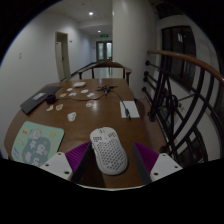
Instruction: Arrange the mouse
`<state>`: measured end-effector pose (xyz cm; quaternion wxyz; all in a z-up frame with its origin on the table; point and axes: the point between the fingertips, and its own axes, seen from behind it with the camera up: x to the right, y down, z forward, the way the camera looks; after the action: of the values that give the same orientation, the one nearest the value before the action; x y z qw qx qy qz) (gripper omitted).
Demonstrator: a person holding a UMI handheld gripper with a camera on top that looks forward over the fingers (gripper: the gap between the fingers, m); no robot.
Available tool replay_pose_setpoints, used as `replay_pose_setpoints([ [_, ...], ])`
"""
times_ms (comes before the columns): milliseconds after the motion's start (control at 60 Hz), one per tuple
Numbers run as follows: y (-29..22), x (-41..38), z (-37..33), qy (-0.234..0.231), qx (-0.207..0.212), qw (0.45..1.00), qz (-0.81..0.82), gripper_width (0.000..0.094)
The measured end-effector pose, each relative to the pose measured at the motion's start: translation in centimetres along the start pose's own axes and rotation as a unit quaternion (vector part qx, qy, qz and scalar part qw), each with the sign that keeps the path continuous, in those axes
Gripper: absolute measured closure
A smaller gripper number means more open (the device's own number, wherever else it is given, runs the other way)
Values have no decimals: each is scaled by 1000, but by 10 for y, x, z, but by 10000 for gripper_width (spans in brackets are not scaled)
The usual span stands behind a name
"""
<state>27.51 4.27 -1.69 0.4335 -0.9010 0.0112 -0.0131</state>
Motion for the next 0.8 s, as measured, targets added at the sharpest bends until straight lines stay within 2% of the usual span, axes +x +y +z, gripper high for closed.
replay_pose_setpoints([
  [33,-5,3,7,2,0,1000,-1,120],
  [83,-8,0,14,-4,0,1000,0,306],
  [117,-10,5,16,10,7,1000,-1,434],
  [133,-11,6,16,14,12,1000,0,464],
  [283,-12,4,14,21,16,1000,17,601],
  [350,-10,9,8,26,14,999,35,606],
  [400,-12,15,-5,48,18,997,50,607],
  [500,-47,-3,-57,76,64,994,46,603],
  [650,-117,-117,-138,40,159,986,14,602],
  [717,-117,-173,-144,20,159,987,20,576],
  [800,-82,-232,-125,3,130,992,8,576],
])
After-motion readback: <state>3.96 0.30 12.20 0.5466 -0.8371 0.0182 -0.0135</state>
